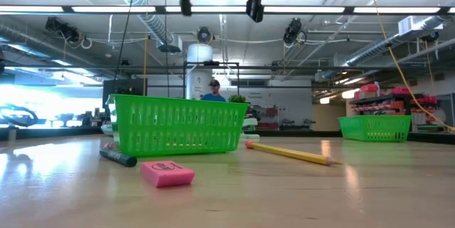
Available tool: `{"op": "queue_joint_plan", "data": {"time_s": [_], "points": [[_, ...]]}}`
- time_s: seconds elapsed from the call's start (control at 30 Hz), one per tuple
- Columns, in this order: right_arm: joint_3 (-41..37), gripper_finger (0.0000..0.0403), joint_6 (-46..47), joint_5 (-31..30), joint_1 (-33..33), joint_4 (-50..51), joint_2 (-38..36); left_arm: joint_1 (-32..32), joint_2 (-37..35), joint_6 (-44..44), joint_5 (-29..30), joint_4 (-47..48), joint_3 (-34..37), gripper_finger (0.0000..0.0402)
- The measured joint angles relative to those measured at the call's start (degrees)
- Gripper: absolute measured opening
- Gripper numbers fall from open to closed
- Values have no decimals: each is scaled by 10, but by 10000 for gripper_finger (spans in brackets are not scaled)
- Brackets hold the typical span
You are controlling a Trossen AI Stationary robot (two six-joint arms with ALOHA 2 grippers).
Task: Sort crayons/erasers/pens/pencils in bins
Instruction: Put the top green crayon into the top left green bin
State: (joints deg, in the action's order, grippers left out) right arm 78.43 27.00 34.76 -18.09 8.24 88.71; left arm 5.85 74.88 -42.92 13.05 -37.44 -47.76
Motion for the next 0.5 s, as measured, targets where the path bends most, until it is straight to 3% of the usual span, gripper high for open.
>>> {"op": "queue_joint_plan", "data": {"time_s": [0.23, 0.5], "points": [[0, 27, -1, 1, -2, 9, 0, 4, 24, 31, -7, 93, -54, 159], [0, 28, -3, 0, -2, 18, 0, 5, 24, 31, -21, 96, -55, 109]]}}
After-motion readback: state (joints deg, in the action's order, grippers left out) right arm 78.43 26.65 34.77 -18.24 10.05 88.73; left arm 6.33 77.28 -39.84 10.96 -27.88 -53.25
